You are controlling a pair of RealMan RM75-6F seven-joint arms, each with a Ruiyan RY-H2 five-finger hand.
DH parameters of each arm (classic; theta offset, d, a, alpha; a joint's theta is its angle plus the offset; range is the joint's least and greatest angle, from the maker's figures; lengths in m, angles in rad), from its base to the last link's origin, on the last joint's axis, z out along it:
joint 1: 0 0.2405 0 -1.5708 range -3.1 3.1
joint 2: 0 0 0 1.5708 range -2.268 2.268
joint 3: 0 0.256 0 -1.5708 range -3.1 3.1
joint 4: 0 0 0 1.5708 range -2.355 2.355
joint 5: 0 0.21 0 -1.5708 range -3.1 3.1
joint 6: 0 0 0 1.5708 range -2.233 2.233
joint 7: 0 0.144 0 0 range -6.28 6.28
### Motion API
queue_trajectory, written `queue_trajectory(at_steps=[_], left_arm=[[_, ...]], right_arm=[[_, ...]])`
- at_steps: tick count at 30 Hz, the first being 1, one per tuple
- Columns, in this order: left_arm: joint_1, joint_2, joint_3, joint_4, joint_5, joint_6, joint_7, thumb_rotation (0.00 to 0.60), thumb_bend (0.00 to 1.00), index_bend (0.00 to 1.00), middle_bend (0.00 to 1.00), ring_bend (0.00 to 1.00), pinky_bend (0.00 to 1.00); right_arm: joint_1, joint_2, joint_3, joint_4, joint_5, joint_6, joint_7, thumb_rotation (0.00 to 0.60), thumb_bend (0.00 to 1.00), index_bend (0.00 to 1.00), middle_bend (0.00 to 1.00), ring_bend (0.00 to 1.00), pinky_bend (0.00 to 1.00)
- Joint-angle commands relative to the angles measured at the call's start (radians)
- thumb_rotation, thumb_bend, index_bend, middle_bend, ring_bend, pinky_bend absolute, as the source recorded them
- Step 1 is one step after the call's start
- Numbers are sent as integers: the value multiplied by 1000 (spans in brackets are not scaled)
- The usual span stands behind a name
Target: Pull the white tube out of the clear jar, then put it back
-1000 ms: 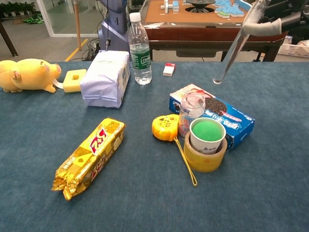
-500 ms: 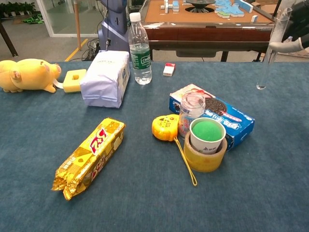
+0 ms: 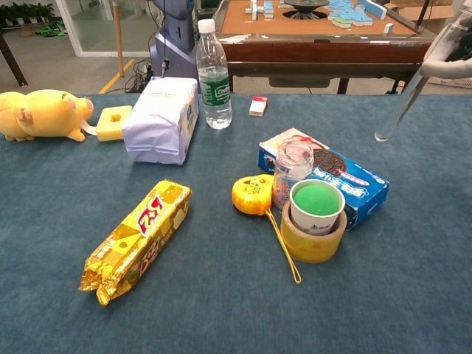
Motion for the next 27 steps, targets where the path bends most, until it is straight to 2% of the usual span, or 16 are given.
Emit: queue_trajectory(at_steps=[1,3,7,13,16,20,23,27], left_arm=[[-1,-1,0,2,-2,-2,0,600,244,247,206,160,52],[-1,-2,0,3,-3,-3,0,600,244,247,205,160,52],[-1,-5,1,9,-7,-6,-3,600,244,247,206,160,52],[-3,-7,1,11,-7,-9,-3,600,244,247,206,160,52],[-3,-7,2,12,-7,-8,-4,600,244,247,206,160,52],[-4,-7,3,12,-8,-10,-2,600,244,247,206,160,52],[-5,-9,4,12,-8,-12,-1,600,244,247,205,160,52],[-6,-9,3,11,-9,-12,2,600,244,247,206,160,52]], right_arm=[[-14,-35,-20,52,-33,55,-69,600,545,641,473,366,267],[-18,-28,-14,36,-18,36,-32,600,545,641,473,366,267],[-32,1,15,-25,23,-34,143,600,546,641,473,366,267],[-43,23,24,-51,5,-88,286,600,545,641,474,366,267],[-43,14,10,-8,-27,-55,226,600,545,641,475,366,267],[-42,-42,-15,88,-81,52,47,600,546,641,475,367,267],[-40,-68,-26,135,-102,94,-36,600,546,641,475,367,267],[-41,-77,-30,143,-102,101,-62,600,545,641,475,366,267]])
